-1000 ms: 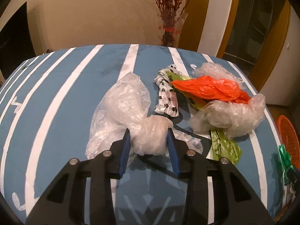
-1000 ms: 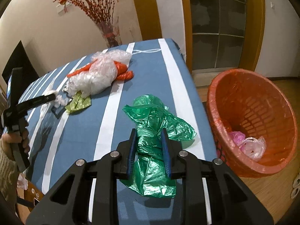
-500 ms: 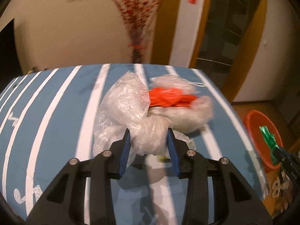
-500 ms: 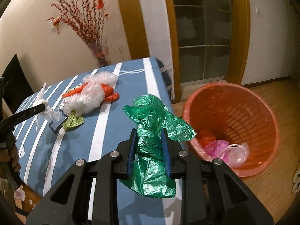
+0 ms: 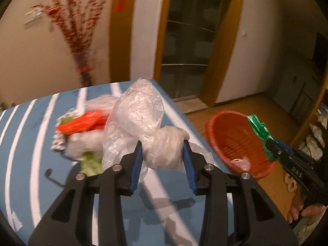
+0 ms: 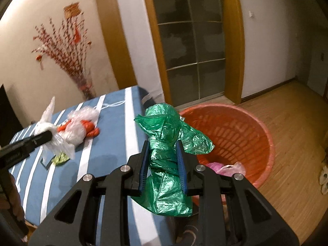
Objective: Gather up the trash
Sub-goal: 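Carry both bags over the basket and open both tools to drop them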
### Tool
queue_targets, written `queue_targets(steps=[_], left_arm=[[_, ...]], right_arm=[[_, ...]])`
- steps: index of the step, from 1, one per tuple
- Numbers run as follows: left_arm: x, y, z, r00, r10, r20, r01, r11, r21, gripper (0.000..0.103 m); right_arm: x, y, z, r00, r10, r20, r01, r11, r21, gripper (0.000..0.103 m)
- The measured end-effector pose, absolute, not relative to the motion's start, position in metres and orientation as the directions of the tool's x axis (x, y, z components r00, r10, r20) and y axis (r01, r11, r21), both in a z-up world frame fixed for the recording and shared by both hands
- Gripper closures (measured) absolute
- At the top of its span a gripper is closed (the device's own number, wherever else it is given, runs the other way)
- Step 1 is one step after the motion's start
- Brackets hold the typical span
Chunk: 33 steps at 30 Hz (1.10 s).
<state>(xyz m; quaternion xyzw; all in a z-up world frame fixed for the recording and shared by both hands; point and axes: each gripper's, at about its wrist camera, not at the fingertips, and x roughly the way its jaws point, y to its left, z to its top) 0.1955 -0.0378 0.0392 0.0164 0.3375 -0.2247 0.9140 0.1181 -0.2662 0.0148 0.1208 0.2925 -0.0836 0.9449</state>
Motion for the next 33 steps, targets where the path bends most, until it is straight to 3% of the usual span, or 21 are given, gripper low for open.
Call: queue_targets(steps=[16,33], left_arm=[[0.200,-0.159,0.021,0.550,-0.546,-0.633,0.584,0.792,-0.176,0.065],[0.216,-0.218,-0.004,0.479,-0.584,-0.655,0.654,0.735,-0.177,0.064]], right_arm=[[0.117,-0.327,0.016,0.820,-0.182,-0.543,0.337,0.920,0.201,0.078],[0.127,-0.353,0.006,0.817,-0.196,-0.543,0.370,0.899,0.233,0.077]])
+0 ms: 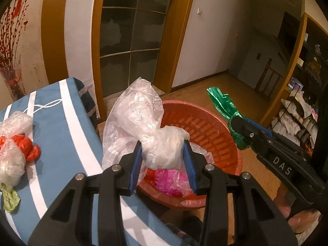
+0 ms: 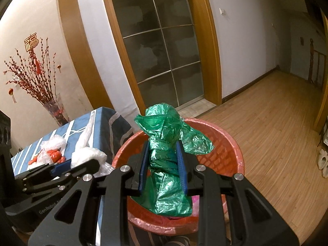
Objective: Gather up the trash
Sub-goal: 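Carry both bags over the basket and open both tools to drop them, then move both open tools back over the remaining bags on the table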
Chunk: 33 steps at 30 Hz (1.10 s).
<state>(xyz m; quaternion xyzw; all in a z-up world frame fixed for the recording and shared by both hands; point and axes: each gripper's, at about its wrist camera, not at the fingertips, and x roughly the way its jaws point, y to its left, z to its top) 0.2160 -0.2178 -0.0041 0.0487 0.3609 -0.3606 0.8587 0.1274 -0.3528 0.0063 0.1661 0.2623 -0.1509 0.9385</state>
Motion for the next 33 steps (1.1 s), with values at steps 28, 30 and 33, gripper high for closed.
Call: queue_targets(steps=[28,30,33], left_arm=[[0.242,-0.181,-0.040,0.550,-0.435,-0.713,0.536,0.839,-0.097,0.022],[0.242,-0.174,-0.040,0.557,-0.426,-0.713,0.526,0.845,-0.094,0.021],[0.240,-0.165,-0.040,0.564,-0.414,-0.714,0.512,0.854,-0.091,0.021]], right_arm=[[0.131,-0.368,-0.017,0.770,-0.230,-0.595,0.432,0.874,0.222,0.036],[0.132,-0.365,-0.017,0.768,-0.229,-0.598,0.431,0.876,0.218,0.036],[0.133,-0.359,-0.017,0.767,-0.224,-0.601,0.424,0.880,0.213,0.036]])
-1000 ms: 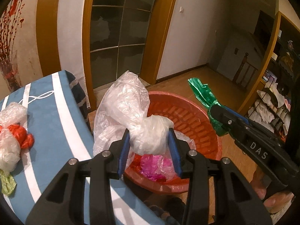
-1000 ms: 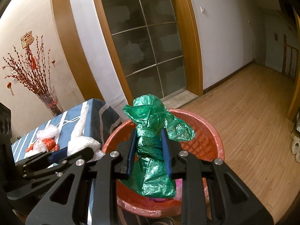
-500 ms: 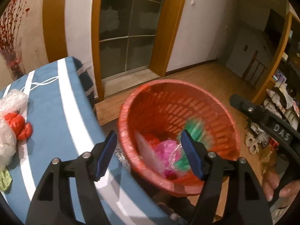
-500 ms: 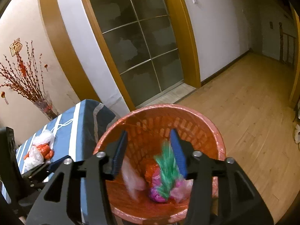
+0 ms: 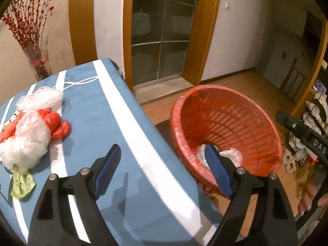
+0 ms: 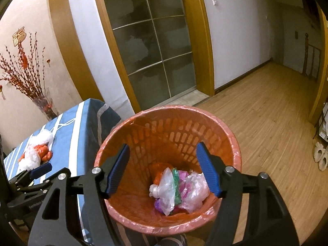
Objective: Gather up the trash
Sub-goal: 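Move both open tools back over the remaining bags on the table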
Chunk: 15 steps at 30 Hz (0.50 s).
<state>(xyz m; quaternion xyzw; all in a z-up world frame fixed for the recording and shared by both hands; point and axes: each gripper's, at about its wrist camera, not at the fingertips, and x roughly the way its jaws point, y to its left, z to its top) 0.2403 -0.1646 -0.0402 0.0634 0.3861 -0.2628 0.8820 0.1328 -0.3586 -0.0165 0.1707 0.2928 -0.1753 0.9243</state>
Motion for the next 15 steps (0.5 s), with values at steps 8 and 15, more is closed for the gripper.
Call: queue_targets(steps=[8,15], left_arm=[[0.237,-0.138,-0.037,0.584,-0.390,-0.712,0.474,0.876,-0.091,0.021],[0.237,-0.103,-0.032,0.619,-0.355,-0.701,0.426,0.901,-0.080,0.021]], right_arm=[[0.135,-0.339,-0.013,0.771,-0.203,-0.603,0.392,0.898,0.199,0.036],[0.142,-0.315,-0.011,0.776,-0.163,-0.609,0.338,0.923,0.184,0.036]])
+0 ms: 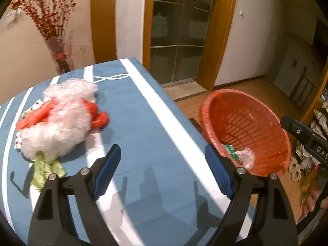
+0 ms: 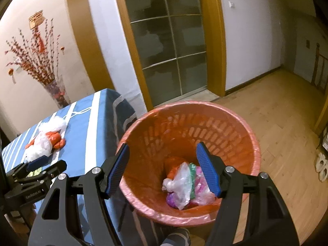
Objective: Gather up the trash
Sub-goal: 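Move both open tools back over the remaining bags on the table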
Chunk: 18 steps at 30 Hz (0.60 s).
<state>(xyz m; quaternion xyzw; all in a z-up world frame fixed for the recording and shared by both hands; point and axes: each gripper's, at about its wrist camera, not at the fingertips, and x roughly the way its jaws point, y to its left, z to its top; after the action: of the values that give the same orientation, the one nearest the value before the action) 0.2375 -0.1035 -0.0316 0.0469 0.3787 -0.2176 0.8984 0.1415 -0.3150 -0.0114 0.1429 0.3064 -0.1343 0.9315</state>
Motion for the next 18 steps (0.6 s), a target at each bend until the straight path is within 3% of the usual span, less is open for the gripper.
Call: queue_targets(steps=[11,18], left_arm=[[0.232,0.011,-0.022,0.701,-0.228,-0.675,0.242,0.967,-0.075,0.021],[0.233,0.097,-0.017,0.735,-0.114,-0.668,0.071,0.993,-0.091,0.021]], right_arm=[[0.173,-0.220,-0.008,0.791,0.014,-0.612,0.113,0.979,0.169,0.037],[0.207,-0.138,-0.006,0.778,0.139,-0.613,-0.049,0.986,0.161,0.043]])
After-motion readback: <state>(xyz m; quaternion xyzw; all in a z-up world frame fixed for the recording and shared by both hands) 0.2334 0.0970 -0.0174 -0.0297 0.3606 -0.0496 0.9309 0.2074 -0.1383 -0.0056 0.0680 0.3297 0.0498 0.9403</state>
